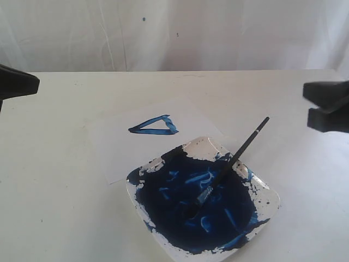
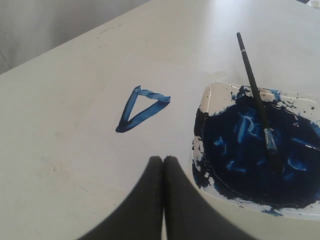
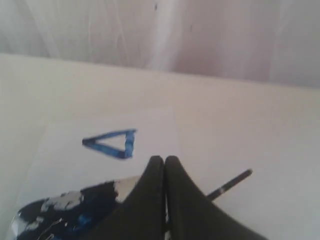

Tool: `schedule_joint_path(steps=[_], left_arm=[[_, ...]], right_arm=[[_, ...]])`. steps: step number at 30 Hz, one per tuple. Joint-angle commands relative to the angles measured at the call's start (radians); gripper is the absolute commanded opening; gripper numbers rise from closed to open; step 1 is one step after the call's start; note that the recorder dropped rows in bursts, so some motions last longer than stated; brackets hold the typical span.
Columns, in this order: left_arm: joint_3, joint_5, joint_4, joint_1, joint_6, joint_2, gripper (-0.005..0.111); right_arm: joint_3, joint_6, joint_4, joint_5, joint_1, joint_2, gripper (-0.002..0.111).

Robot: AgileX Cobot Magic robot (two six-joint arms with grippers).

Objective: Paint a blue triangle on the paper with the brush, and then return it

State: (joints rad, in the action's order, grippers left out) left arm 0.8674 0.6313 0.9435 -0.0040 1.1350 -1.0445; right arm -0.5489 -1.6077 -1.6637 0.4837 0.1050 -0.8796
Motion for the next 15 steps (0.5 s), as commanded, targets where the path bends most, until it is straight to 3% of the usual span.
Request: schedule_joint_path(steps=[1,10,12,15], left_arm=[[-0.007,0.012,0.014,0.002,-0.003,0.009,0.000],[-0.007,0.012,0.014,0.002,-0.003,0.009,0.000],[-0.007,0.012,0.014,0.002,-0.003,0.009,0.000],[-0.007,0.012,0.014,0.002,-0.003,0.009,0.000]], right_arm=[[0.037,0.008,-0.004,-0.099,-0.003,0.284,0.000],[0.064,-0.231,0.004,-0.092,-0.003,0.575,0.000],[0.077,-0.365,0.118,-0.092,-0.003,0.580,0.000],[0.098,-0.389,0.219,-0.092,-0.003,0.580,0.000]])
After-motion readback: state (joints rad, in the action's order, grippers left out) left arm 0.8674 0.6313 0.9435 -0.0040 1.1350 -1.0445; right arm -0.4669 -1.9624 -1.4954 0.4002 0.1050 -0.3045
